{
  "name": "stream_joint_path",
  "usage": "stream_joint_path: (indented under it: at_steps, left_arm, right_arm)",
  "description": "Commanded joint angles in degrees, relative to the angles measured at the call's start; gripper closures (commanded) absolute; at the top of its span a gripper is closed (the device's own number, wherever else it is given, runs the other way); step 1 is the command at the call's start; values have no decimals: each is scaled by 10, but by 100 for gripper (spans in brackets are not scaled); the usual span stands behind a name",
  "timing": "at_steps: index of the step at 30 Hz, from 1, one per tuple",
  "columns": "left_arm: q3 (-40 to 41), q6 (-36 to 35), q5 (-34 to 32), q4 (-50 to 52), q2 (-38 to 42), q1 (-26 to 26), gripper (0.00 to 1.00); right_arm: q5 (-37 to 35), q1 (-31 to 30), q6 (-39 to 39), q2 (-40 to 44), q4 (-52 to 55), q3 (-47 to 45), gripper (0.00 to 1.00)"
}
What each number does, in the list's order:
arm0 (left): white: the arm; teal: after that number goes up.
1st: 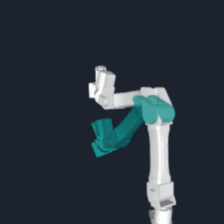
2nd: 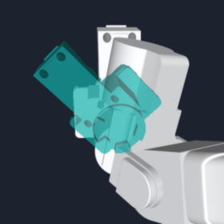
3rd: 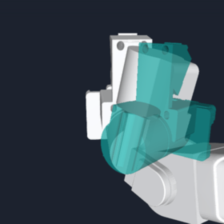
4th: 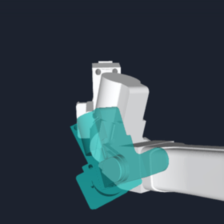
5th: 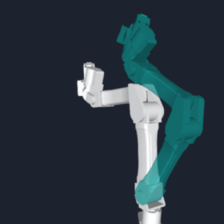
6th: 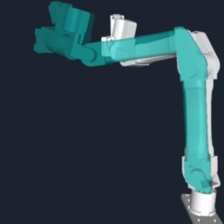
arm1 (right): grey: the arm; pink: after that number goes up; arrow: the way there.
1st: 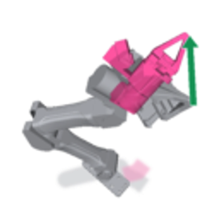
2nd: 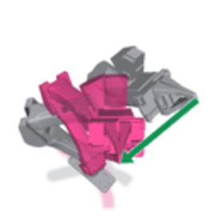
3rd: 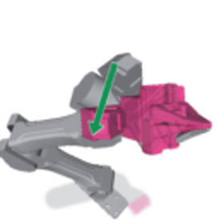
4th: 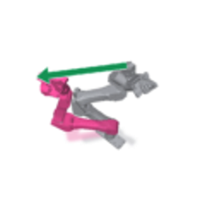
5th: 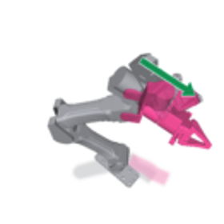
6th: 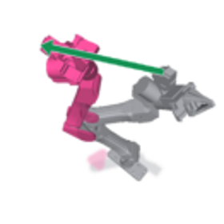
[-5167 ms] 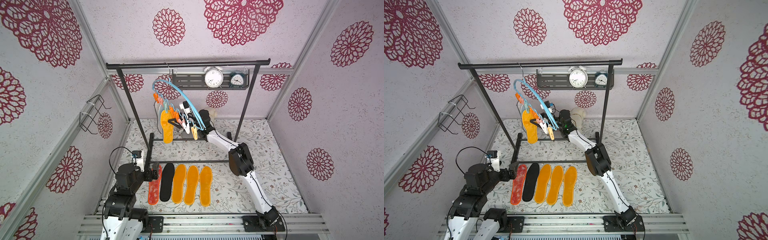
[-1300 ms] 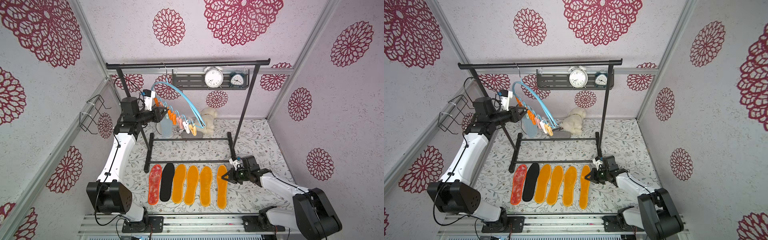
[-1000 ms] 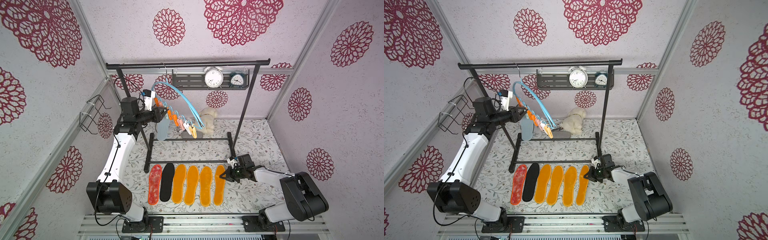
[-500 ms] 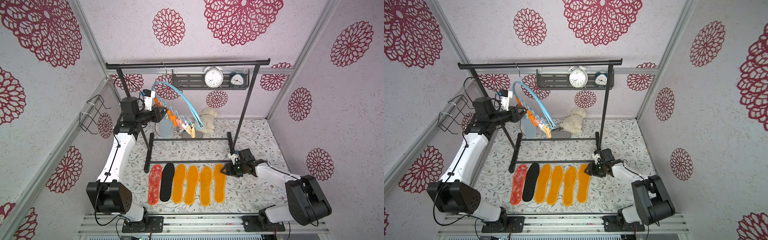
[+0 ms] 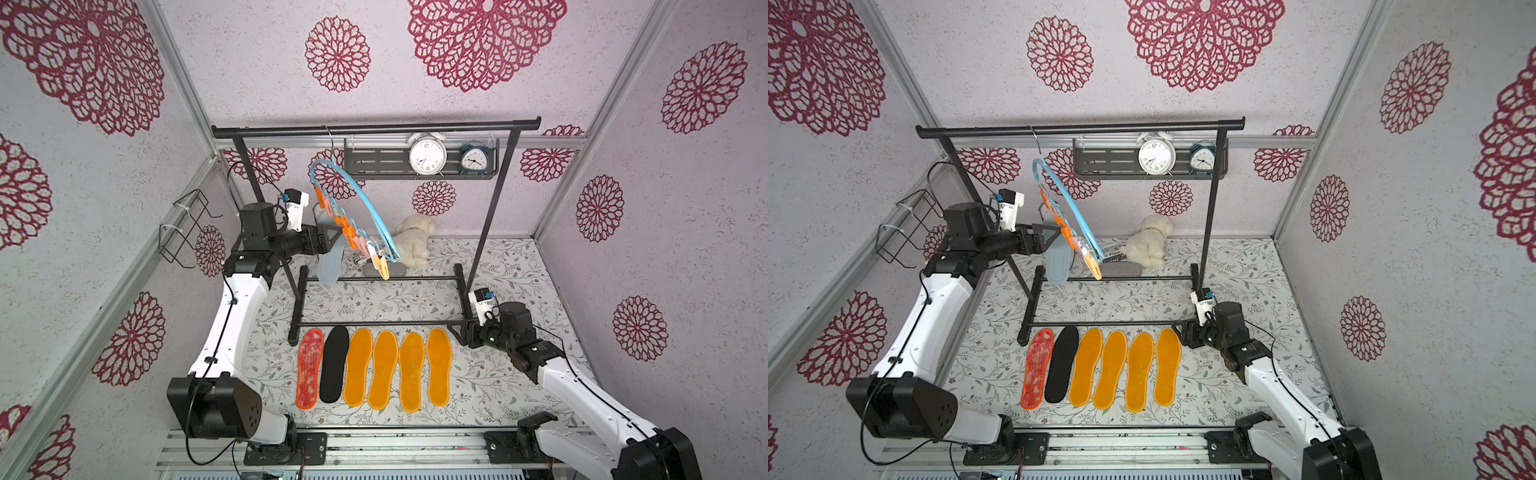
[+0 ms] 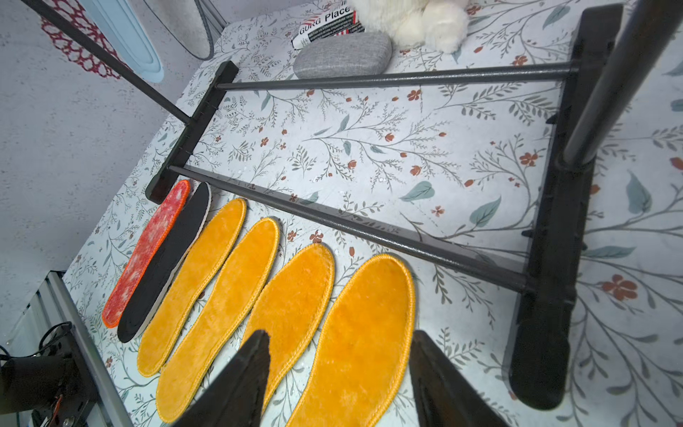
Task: Take the shoe insoles off the hanger
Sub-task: Remove the insole from the hanger.
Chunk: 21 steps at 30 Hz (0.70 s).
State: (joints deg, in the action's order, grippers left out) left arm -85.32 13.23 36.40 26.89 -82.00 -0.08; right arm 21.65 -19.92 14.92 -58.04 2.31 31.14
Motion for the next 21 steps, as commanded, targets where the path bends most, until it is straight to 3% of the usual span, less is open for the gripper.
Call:
stream_joint_path:
  at_steps: [1, 4, 8, 11, 13, 17, 21]
  left_arm:
    - [45, -33, -26, 43, 69, 3, 8]
    - [127, -53, -58, 69, 146, 3, 8]
    - [285, -61, -160, 63, 282, 3, 7]
    - [390, -51, -238, 38, 381, 3, 0]
    - [438, -40, -268, 20, 437, 4, 3]
    - [511, -15, -325, 5, 513, 3, 3]
    - [513, -27, -321, -1, 507, 1, 3]
  right_arm:
    - [11, 1, -17, -3, -35, -1, 37]
    - [9, 1, -17, 1, -55, -5, 37]
    - [8, 1, -22, 16, -69, -19, 37]
    - [3, 1, -27, 44, -83, -46, 37]
    - [-2, 2, -28, 66, -90, -66, 37]
    - [1, 1, -36, 111, -104, -101, 37]
    - [14, 2, -29, 135, -119, -125, 37]
